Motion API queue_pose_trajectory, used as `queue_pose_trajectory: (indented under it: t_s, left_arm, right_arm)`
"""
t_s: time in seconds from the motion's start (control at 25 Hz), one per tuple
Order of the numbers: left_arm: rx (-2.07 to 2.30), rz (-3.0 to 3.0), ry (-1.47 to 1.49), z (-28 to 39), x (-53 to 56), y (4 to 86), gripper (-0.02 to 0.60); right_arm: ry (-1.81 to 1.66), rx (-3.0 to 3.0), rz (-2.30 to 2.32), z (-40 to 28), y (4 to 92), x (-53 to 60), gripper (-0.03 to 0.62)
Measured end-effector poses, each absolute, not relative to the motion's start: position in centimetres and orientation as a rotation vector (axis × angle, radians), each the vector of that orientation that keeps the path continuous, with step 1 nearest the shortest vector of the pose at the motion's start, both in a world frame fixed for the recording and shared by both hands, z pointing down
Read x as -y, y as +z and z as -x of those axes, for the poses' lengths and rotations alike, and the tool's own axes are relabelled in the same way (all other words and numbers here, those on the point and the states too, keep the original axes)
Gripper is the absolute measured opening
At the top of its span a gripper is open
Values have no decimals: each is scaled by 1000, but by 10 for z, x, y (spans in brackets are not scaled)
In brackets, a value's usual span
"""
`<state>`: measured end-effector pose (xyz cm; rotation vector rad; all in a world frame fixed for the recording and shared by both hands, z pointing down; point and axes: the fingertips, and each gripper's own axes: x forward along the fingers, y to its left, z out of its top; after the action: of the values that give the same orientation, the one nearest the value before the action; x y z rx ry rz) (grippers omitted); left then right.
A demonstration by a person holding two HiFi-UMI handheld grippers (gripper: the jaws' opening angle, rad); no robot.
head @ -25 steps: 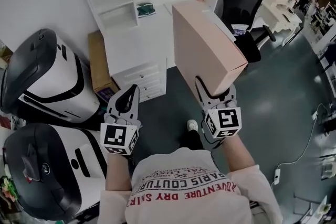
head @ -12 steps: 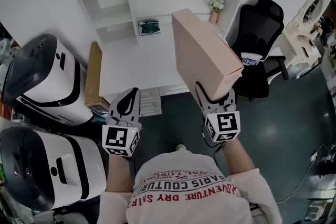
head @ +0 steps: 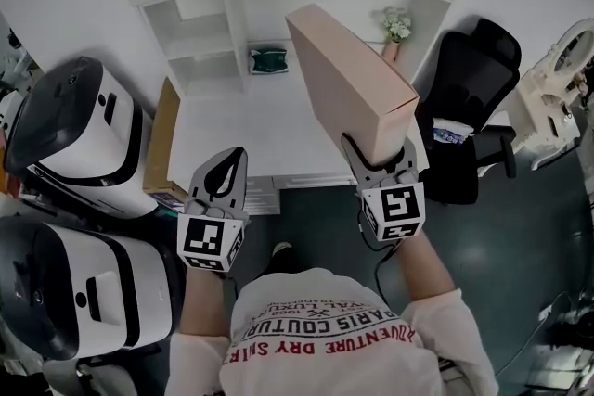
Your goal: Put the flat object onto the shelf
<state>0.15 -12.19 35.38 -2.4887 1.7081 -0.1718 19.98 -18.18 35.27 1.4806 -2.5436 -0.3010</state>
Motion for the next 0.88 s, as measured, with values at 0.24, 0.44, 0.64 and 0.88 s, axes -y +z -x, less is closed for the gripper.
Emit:
queue_pose_trajectory:
  t_s: [0.24, 0.44, 0.64, 0.88]
  left_arm:
    - [-1696, 2476, -104, 6, 156, 337, 14]
    - [-1681, 2478, -80, 13, 180, 333, 14]
    - [-1684, 2502, -74, 19, 199, 336, 14]
    - [-1696, 2493, -40, 33, 223, 328, 14]
  right_arm:
    - [-395, 2542, -1456, -182, 319, 224, 298]
    - [-588, 2446, -1420, -162, 277, 263, 298]
    - [-769, 2317, -1370, -146, 231, 303, 299]
    - [-937, 2081, -1271, -125, 198, 354, 301]
